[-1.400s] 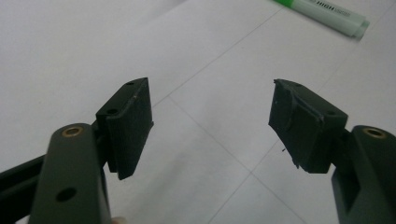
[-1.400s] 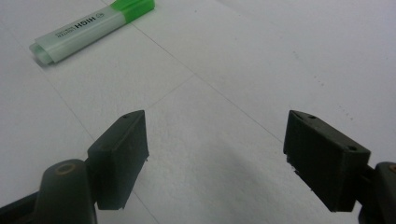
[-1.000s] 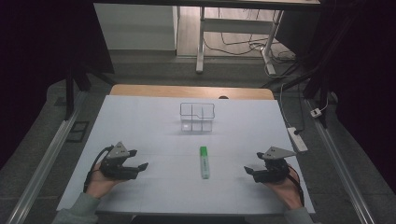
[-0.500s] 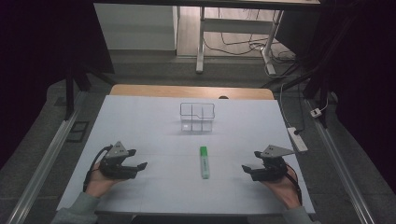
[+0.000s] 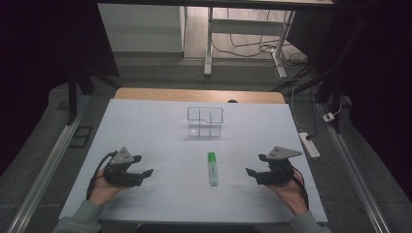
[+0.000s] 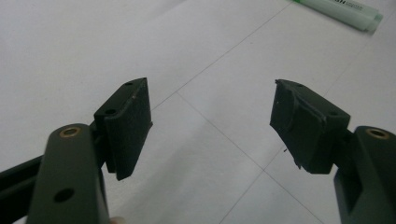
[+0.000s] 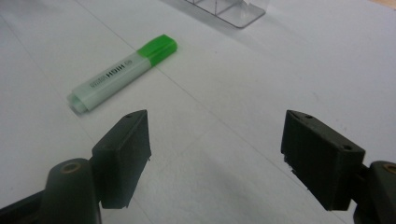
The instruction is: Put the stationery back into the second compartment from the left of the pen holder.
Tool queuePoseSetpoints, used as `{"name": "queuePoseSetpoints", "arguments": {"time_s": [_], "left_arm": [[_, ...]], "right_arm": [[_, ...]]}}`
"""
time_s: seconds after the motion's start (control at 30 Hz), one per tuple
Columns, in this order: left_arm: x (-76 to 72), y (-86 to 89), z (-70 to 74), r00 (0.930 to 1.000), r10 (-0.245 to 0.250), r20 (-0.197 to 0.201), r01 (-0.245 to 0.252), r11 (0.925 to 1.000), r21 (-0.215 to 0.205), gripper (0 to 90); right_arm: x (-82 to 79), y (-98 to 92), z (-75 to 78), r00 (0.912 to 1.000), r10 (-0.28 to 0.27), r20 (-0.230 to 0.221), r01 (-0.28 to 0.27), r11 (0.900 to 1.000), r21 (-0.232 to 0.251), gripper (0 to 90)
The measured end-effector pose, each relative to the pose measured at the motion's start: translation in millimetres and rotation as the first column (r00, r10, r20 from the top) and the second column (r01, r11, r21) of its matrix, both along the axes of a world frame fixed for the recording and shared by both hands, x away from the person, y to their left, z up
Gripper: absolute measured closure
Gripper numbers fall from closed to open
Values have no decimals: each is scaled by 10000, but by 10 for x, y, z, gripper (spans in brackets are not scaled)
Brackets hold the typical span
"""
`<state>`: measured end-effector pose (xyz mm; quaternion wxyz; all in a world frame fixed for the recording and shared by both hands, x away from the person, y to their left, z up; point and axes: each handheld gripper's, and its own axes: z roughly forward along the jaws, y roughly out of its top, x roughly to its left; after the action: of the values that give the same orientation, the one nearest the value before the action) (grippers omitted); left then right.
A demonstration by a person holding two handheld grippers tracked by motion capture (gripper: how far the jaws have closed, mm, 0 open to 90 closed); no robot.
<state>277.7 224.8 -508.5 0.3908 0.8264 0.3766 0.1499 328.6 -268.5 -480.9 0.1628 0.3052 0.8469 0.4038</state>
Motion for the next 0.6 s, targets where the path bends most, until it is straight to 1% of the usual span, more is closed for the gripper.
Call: {"name": "queuePoseSetpoints", "arguments": {"time_s": [0.03, 0.13, 0.2, 0.33, 0.53, 0.6], "left_arm": [[-3, 1, 2, 10000, 24, 9, -24, 10000, 5, 285], [-19, -4, 5, 10000, 26, 11, -26, 10000, 44, 282], [-27, -10, 2, 10000, 43, -18, -43, 10000, 40, 282], [-25, -9, 1, 9999, 143, -13, -143, 9999, 68, 280], [-39, 13, 22, 9996, 265, 40, -264, 9996, -63, 280], [-41, 20, 24, 9996, 287, 33, -287, 9995, -101, 280]], "right_arm": [[3, 21, 13, 10000, 76, 17, -76, 10000, 55, 237], [9, 90, 62, 9996, 278, 58, -278, 9996, 0, 244], [20, 133, 87, 9993, 362, -6, -362, 9993, 134, 245], [33, 198, 136, 9994, 336, -70, -335, 9994, 84, 246], [48, 277, 201, 9994, 281, -196, -279, 9996, 90, 250], [56, 310, 220, 9995, 200, -256, -200, 9998, 0, 250]]}}
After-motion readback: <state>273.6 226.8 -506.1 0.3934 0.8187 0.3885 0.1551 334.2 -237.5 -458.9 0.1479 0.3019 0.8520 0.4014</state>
